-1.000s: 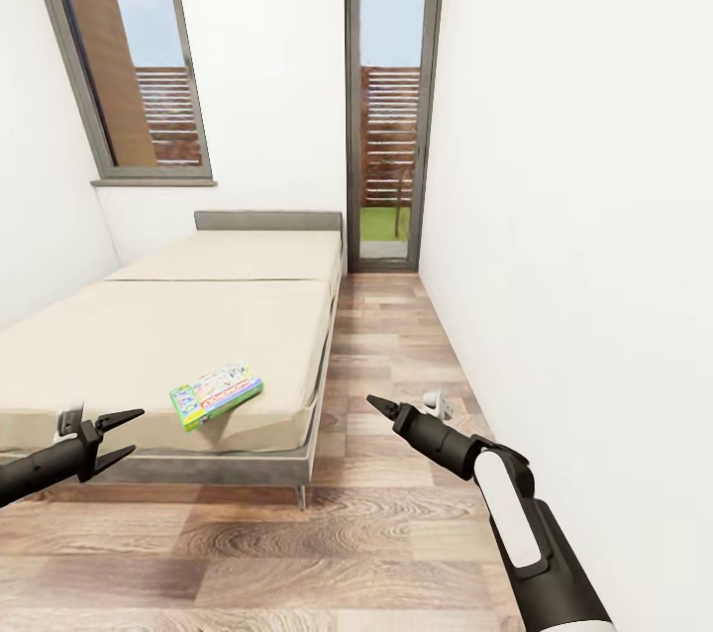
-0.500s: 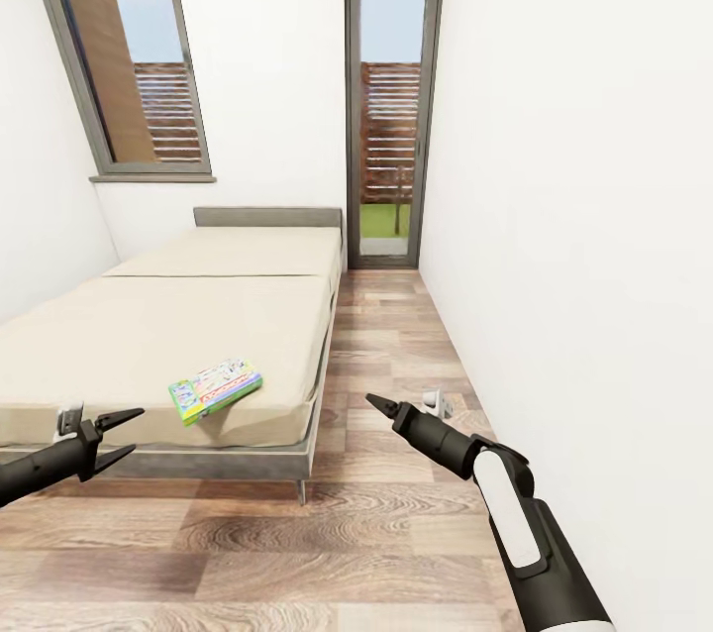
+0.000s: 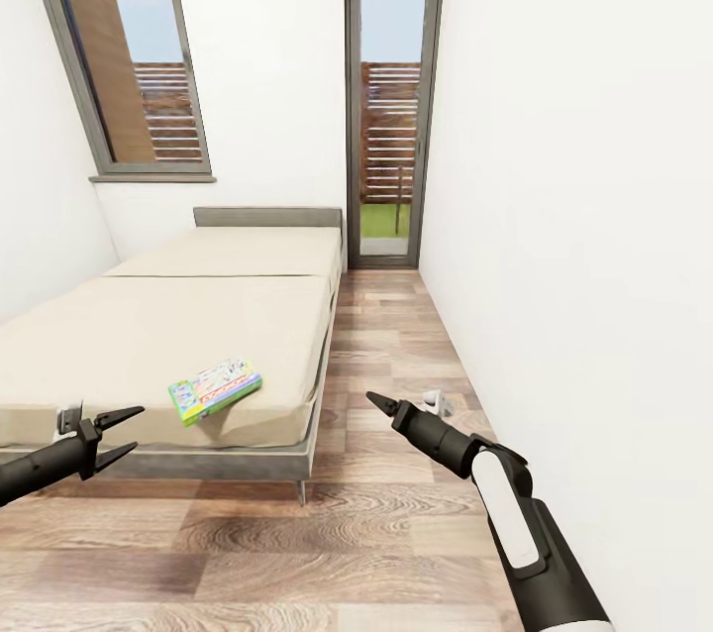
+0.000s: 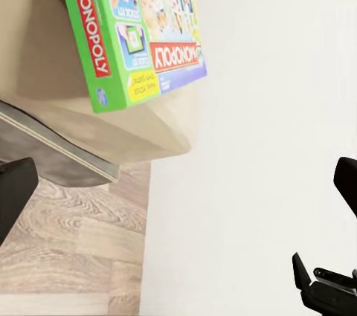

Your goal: Put all the toys in the child's room - the three board games (two on the bed and one on the table), the two jigsaw puzzles on the table, and the tennis ball on the table - inside the toy box on the table in the child's room.

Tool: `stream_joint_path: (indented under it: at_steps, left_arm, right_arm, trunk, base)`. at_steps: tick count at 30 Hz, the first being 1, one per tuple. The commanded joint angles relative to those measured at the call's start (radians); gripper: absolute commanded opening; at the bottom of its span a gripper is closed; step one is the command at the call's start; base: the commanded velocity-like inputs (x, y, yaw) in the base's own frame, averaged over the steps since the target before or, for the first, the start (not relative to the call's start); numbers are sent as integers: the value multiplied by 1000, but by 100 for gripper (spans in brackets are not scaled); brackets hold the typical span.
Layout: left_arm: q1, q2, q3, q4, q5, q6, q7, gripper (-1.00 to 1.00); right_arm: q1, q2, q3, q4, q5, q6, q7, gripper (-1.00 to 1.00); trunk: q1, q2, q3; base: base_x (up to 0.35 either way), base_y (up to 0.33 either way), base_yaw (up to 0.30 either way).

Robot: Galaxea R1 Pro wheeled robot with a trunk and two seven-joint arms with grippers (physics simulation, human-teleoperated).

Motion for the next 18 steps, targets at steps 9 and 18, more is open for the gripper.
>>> stream_joint_path:
  at_steps: [9,18]
  left_arm:
    - [-1,0,3,1,-2,4,-1,100]
    - [-1,0,1,1,-2,4,-1,100]
  right_arm:
    - [-1,0,21,0,2,2,1,100]
    - [-1,0,22,0,2,1,1,100]
  trunk:
    - [0,0,-1]
    - [0,0,-1]
  base:
    - [150,0,0]
    - [193,0,0]
